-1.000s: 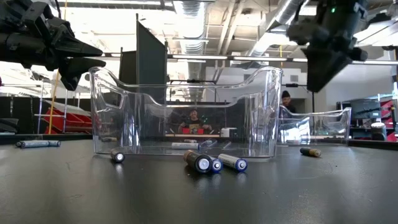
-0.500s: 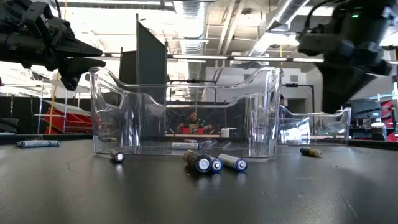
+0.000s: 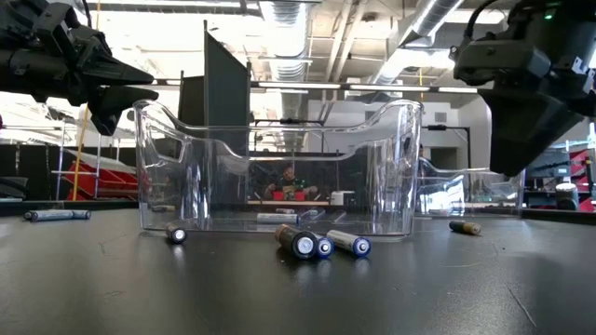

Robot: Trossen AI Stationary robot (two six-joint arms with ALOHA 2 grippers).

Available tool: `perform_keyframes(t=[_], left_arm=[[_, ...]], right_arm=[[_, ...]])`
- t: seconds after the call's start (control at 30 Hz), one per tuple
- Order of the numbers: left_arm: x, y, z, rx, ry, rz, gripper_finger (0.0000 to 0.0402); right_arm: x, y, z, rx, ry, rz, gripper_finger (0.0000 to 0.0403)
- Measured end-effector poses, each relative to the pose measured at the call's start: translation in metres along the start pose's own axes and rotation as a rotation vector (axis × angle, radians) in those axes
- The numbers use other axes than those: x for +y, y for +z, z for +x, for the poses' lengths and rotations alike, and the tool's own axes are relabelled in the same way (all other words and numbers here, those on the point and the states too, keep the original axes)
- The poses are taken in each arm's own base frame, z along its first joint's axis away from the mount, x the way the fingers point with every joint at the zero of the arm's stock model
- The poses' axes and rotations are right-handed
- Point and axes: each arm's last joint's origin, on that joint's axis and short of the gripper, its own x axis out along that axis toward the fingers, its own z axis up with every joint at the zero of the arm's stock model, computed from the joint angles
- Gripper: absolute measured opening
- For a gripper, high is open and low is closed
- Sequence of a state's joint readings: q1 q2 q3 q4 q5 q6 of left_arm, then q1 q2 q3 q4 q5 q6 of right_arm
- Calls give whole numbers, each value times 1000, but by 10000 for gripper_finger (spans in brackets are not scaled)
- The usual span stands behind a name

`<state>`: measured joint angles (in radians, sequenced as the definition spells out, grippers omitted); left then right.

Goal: Sort batteries
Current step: Put the black battery into the top transparent bin

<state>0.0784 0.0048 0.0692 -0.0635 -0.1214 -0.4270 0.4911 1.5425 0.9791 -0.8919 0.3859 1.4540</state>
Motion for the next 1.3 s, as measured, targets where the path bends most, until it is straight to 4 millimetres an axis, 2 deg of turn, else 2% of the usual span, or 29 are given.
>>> perform_keyframes(t=[0.27, 0.4, 0.6, 1.07, 1.17, 1.3], left_arm=[[0, 0, 0, 0, 0, 0, 132], [0, 0, 0, 0, 0, 0, 132], [0, 0, 0, 0, 0, 0, 132], [0, -1, 0, 12, 6, 2, 132], [1, -1, 0, 13, 6, 2, 132], [1, -1, 0, 16, 8, 2, 132]], right_arm=[[-6, -14, 19, 20, 50, -12, 253], [-7, -27, 27, -10, 111, -45, 268], [-4, -36, 30, -182, 200, -109, 270], [3, -35, 78, -221, 88, -100, 267], [2, -37, 80, -219, 75, -103, 249], [0, -40, 79, -212, 63, -128, 197]])
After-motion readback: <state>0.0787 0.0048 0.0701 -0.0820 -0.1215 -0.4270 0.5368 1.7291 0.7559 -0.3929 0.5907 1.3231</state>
